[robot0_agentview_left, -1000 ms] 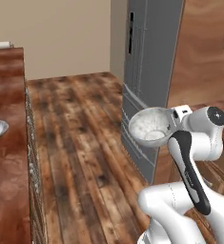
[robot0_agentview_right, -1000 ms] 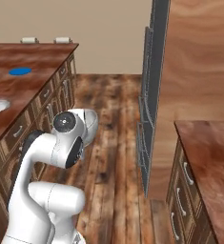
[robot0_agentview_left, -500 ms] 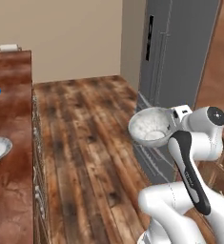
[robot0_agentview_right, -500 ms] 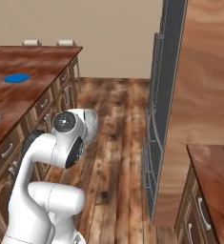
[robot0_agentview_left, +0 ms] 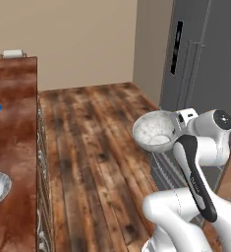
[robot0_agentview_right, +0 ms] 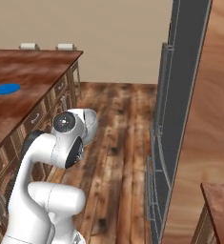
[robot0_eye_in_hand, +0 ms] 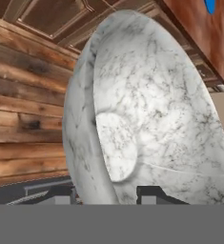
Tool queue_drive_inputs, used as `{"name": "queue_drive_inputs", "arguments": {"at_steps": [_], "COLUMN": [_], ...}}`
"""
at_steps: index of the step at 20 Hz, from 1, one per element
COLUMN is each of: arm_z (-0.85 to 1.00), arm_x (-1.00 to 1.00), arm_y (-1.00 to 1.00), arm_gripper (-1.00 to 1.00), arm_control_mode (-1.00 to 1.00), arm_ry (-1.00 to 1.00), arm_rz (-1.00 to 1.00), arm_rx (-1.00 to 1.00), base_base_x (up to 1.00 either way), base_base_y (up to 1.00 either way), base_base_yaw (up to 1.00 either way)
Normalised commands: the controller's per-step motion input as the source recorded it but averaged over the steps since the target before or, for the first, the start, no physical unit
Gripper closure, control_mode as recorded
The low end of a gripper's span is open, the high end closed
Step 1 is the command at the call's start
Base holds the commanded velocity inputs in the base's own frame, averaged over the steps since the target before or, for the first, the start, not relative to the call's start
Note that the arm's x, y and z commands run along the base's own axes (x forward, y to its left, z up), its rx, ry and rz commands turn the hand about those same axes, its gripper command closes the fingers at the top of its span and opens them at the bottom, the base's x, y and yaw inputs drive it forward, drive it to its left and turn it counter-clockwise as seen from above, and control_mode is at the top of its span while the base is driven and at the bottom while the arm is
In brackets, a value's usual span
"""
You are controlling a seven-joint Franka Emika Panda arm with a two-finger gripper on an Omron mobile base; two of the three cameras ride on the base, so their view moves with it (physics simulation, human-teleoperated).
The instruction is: Move the bowls from the cabinet to the plates on the dining table.
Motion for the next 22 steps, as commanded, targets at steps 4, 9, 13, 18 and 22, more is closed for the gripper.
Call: {"name": "queue_drive_inputs", "arguments": {"at_steps": [4, 9, 13, 18, 22], "arm_z": [0.0, 0.0, 0.0, 0.0, 0.0], "arm_x": [0.0, 0.0, 0.0, 0.0, 0.0], "arm_y": [0.0, 0.0, 0.0, 0.0, 0.0], "arm_gripper": [1.0, 1.0, 1.0, 1.0, 1.0], "arm_control_mode": [1.0, 1.0, 1.0, 1.0, 1.0], "arm_ry": [0.0, 0.0, 0.0, 0.0, 0.0], "arm_rz": [0.0, 0.0, 0.0, 0.0, 0.0], "arm_rx": [0.0, 0.0, 0.0, 0.0, 0.0], "base_base_x": [0.82, 0.69, 0.7, 0.72, 0.78], "base_base_y": [0.0, 0.0, 0.0, 0.0, 0.0], "base_base_yaw": [0.06, 0.06, 0.06, 0.06, 0.05]}}
